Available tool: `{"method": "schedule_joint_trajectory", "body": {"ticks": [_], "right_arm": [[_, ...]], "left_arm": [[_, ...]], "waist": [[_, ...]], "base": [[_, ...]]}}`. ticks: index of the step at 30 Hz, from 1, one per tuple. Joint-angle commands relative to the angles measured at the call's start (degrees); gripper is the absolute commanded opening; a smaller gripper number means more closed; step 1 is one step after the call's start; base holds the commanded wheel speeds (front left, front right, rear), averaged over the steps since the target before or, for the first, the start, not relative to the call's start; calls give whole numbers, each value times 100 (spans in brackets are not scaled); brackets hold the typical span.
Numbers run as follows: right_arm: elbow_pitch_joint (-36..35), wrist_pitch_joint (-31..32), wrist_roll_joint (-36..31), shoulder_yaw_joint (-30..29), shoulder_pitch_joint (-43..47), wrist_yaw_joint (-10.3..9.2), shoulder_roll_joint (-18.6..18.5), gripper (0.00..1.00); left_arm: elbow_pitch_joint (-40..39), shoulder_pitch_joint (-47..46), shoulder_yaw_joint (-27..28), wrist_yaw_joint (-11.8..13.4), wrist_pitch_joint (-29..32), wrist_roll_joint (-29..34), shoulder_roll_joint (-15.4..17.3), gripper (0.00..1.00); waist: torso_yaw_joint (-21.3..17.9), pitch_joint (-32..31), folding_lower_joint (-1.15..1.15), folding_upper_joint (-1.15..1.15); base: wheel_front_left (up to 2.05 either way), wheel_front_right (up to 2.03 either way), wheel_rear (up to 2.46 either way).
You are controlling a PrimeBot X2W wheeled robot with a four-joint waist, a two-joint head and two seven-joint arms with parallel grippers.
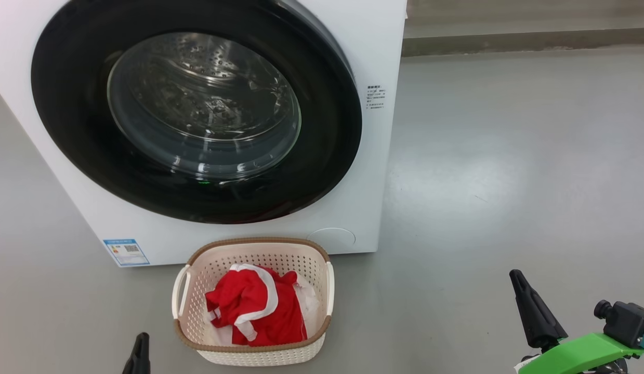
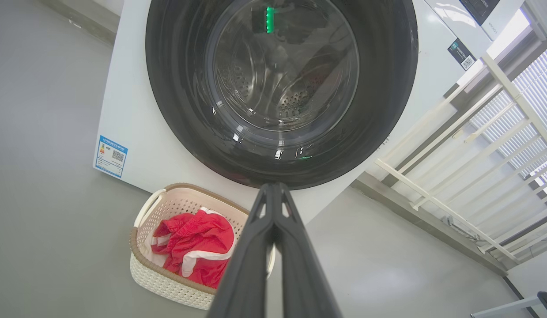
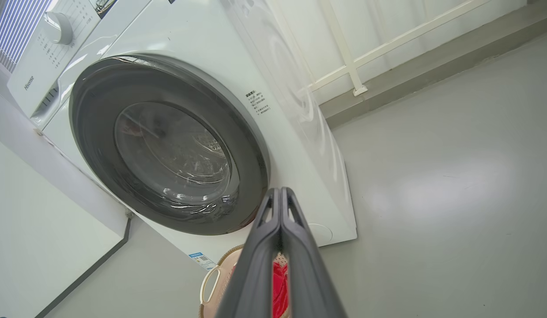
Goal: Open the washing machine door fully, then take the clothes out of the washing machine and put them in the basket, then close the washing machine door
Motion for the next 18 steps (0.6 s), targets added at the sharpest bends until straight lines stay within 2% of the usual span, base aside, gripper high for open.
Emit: {"method": "schedule_joint_trajectory", "body": {"ticks": [1,18], "right_arm": [[-119,15,103,-26,-325,-2,-37,0],[-16,299,1140,-217,-456,-3,54,0]], "left_arm": [[-107,-278,87,-14,16,-124,31,0],[105,-557,113,-20,313,-1265,40,0]], "waist": [[1,2,0,0],[28,62,0,0]], "base": [[0,0,0],[0,0,0]]}}
